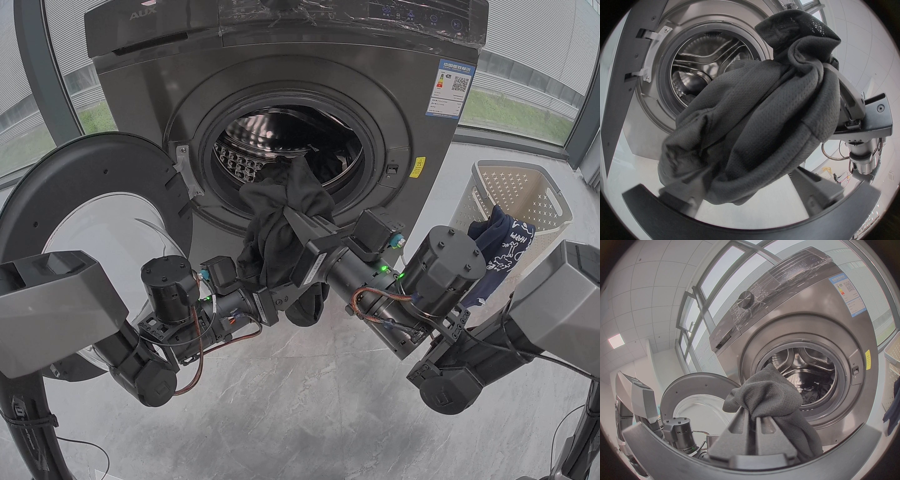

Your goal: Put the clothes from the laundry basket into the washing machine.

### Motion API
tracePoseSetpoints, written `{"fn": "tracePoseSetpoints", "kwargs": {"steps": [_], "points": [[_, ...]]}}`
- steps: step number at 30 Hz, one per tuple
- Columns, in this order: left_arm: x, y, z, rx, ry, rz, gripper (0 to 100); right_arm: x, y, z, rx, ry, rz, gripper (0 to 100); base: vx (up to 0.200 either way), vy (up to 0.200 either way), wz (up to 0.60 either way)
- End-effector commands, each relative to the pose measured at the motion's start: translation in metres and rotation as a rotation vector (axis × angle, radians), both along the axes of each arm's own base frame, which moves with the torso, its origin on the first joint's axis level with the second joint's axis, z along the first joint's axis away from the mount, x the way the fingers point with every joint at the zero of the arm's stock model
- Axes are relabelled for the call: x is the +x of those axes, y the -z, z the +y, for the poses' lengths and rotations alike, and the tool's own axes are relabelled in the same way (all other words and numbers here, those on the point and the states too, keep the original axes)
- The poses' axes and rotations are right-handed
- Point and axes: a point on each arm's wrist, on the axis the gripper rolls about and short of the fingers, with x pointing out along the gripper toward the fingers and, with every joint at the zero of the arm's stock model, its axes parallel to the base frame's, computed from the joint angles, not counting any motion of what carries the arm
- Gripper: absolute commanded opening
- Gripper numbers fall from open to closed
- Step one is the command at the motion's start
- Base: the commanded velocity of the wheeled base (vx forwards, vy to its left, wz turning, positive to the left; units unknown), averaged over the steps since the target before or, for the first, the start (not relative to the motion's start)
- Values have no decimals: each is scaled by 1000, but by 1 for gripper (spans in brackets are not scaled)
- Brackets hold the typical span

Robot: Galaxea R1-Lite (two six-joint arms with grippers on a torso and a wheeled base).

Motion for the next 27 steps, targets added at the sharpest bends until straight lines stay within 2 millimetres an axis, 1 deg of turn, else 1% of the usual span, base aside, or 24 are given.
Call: {"fn": "tracePoseSetpoints", "kwargs": {"steps": [1,7,10,12,13,15,18,19,22,23,27], "points": [[1,3,-1,4,0,8,0,0,1,0,-1,0,1,0,0,0,0],[1,3,-1,2,0,4,0,0,1,0,-1,0,1,0,0,0,0],[-1,-3,0,-10,3,-18,0,1,3,0,0,1,0,0,0,0,0],[-7,-7,-1,-17,13,-31,0,4,5,-1,-4,9,3,0,0,0,0],[-13,-13,-2,-26,22,-47,0,5,6,-2,-6,13,5,0,0,0,0],[-23,-20,-1,-30,35,-58,0,9,10,-4,-13,21,13,0,0,0,0],[-47,-30,1,-34,70,-76,0,13,15,-7,-20,31,27,0,0,0,0],[-55,-32,2,-37,81,-80,0,13,18,-7,-25,28,35,0,0,0,0],[-68,-35,3,-40,100,-92,0,11,22,-9,-35,24,45,0,0,0,0],[-75,-34,6,-30,104,-95,0,10,21,-10,-26,20,39,100,0,0,0],[-81,-33,10,-4,101,-115,0,10,22,-14,-34,26,53,100,0,0,0]]}}
